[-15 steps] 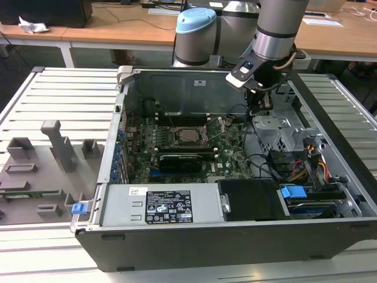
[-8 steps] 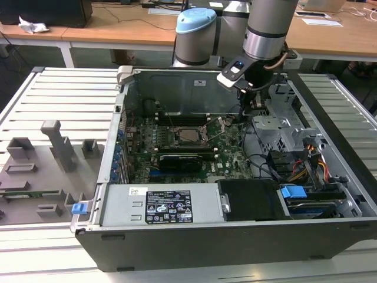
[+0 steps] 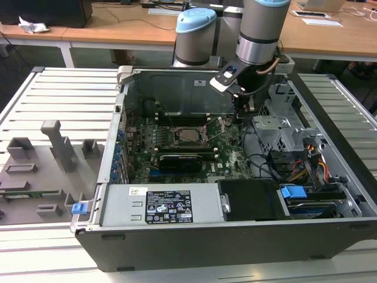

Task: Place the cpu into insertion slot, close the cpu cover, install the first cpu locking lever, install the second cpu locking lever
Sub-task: 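Close the cpu cover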

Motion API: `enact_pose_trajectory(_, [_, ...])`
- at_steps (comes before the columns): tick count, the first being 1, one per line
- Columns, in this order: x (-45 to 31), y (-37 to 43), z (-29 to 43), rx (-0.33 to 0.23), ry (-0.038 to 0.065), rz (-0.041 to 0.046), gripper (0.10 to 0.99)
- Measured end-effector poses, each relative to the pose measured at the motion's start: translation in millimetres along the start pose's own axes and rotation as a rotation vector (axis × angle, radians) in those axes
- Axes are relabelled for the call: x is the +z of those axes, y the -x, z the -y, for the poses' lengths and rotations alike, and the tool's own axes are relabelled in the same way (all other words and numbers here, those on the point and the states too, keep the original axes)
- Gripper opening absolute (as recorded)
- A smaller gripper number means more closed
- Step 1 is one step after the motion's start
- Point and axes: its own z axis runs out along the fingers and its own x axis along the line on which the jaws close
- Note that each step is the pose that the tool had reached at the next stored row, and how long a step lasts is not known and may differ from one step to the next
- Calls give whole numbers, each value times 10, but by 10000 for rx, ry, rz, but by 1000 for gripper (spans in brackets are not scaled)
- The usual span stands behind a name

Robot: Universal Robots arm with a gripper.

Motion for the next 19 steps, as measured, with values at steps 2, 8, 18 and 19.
enact_pose_trajectory(2, [5,-1,55,-18,0,0,106])
enact_pose_trajectory(8, [1,-11,258,-48,0,-2,106])
enact_pose_trajectory(18, [-6,-29,634,-48,1,-5,106])
enact_pose_trajectory(19, [-4,-31,686,-50,0,-3,106])
